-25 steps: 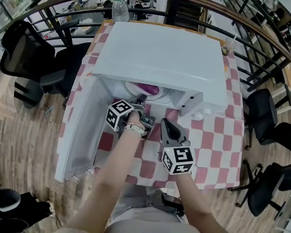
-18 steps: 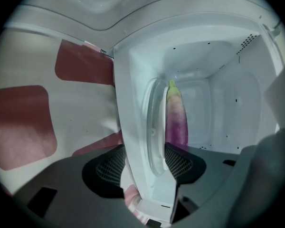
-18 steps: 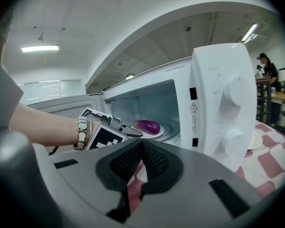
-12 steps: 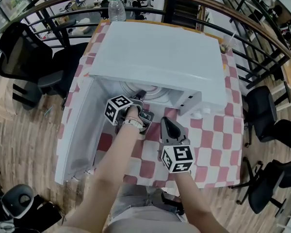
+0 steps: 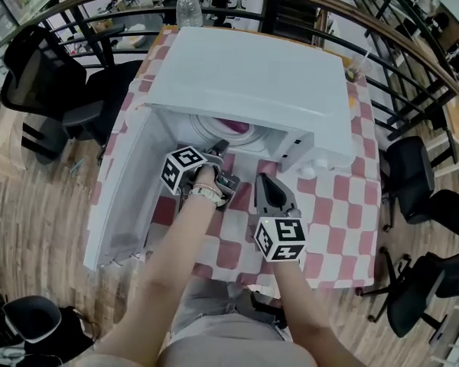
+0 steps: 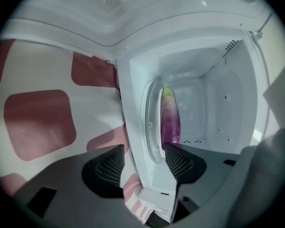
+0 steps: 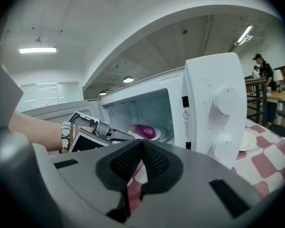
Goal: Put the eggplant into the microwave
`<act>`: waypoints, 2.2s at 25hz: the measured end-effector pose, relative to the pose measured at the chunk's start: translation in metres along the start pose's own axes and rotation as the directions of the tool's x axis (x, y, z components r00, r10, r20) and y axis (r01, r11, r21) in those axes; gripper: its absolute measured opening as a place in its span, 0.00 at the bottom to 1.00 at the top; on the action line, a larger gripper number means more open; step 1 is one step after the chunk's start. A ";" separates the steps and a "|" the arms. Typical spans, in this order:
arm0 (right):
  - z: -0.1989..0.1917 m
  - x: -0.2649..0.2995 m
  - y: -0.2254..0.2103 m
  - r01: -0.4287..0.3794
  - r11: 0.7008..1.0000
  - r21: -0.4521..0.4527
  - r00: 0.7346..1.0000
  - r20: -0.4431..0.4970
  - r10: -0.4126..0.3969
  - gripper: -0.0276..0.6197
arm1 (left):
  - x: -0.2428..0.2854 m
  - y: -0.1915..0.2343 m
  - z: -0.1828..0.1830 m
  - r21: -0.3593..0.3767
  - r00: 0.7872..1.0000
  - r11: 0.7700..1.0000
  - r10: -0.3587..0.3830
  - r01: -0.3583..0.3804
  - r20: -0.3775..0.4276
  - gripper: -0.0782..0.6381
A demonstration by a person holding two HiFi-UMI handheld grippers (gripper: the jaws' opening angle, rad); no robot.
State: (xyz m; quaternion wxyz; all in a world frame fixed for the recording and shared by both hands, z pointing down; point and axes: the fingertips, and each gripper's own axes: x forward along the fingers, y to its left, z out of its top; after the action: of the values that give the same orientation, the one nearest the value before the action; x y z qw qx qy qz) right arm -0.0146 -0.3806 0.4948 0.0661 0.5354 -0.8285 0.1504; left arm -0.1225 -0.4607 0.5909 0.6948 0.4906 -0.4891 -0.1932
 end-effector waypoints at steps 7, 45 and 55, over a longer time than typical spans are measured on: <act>0.009 -0.019 -0.001 0.004 1.000 0.006 1.000 0.021 -0.004 0.08 | -0.018 -0.008 -0.018 0.018 0.999 0.999 -0.047 0.047 -0.012 0.48; 0.036 -0.079 0.023 -0.044 0.995 -0.089 0.997 0.063 0.050 0.08 | -0.129 -0.076 -0.081 0.376 0.892 0.821 -0.450 0.430 -0.038 0.11; 0.034 -0.078 0.029 -0.075 0.994 -0.081 0.995 0.054 0.079 0.08 | -0.154 -0.100 -0.095 0.712 0.856 0.575 -0.513 0.403 -0.070 0.11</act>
State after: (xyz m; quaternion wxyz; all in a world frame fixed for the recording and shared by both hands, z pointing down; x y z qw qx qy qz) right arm -0.0071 -0.3125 0.4366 0.0576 0.5040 -0.8554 0.1046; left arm -0.0875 -0.3434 0.4244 0.3420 0.8116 -0.4296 -0.1995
